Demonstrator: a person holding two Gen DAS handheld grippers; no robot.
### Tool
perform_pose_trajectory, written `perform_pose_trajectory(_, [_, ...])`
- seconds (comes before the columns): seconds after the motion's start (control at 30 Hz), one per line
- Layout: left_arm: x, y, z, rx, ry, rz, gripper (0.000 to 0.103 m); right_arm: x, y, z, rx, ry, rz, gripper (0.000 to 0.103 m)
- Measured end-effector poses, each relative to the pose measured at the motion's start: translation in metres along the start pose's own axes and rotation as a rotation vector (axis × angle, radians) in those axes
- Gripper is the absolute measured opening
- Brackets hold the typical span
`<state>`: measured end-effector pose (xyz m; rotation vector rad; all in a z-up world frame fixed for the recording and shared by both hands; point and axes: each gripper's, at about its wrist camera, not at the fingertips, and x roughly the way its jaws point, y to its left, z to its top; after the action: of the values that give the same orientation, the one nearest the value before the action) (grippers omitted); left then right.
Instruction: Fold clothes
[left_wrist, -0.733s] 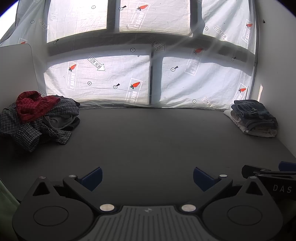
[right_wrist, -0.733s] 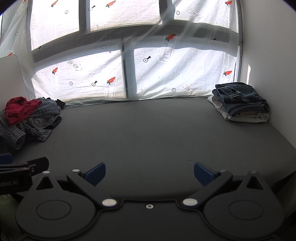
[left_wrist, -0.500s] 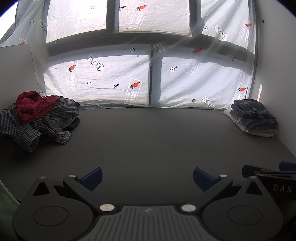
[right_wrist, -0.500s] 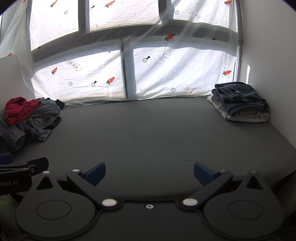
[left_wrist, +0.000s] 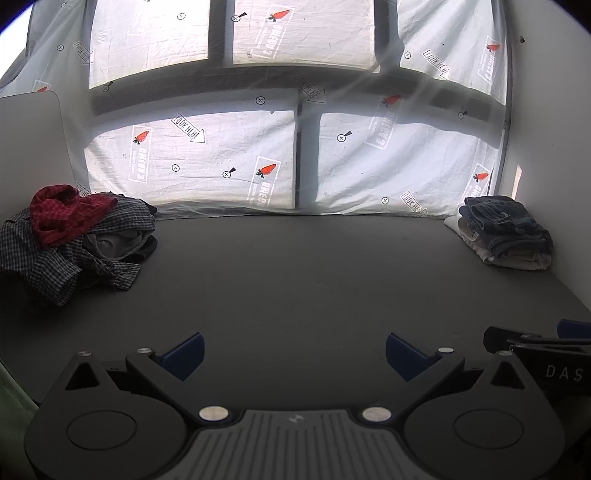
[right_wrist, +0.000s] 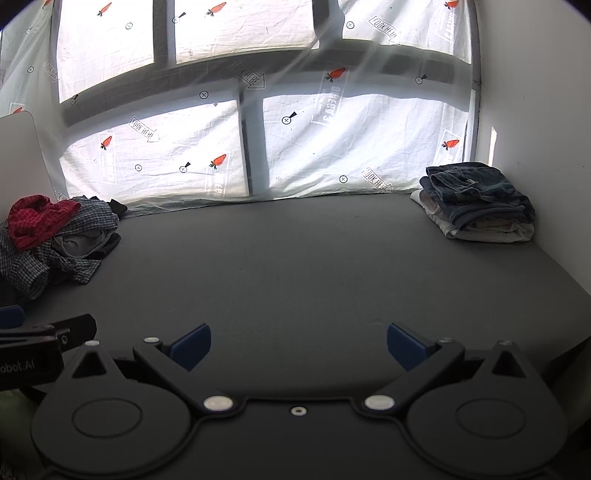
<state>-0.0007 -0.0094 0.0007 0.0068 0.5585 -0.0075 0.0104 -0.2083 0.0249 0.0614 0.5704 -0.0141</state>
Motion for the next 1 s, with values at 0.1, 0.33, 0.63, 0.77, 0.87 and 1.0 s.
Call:
perform_pose_trajectory(0.1, [0.0006,0.0003,-0.0001,0.001,0.002,0.0,0.103,-0.0004,-0.0007,-0.0005,-0.002,0.0,0.001,0.103])
perform_pose_trajectory(0.33, [-0.0004,-0.0015,-0.001,-0.001,0.002,0.005,0.103,0.001,0.0008,0.0008,-0.005,0.003,0.002,0.103])
perform_pose_trajectory(0.63, [0.0005,0.0012,-0.0018,-0.002,0.001,0.004,0.103,0.0021,0.0007,-0.0002,-0.009,0.002,0.003,0.103])
perform_pose_trajectory(0.77, [0.0015,0.0028,-0.0016,-0.003,0.002,0.004,0.103,0.0024,0.0023,0.0005,-0.014,0.001,0.002,0.103])
perform_pose_trajectory(0.87, [0.0016,0.0027,-0.0015,-0.003,0.002,0.004,0.103,0.0036,0.0025,0.0016,-0.014,0.003,0.003,0.103])
perform_pose_trajectory(1.0, [0.0021,0.0027,-0.0015,-0.004,0.002,0.005,0.103,0.0044,0.0017,0.0009,-0.015,0.001,0.005,0.103])
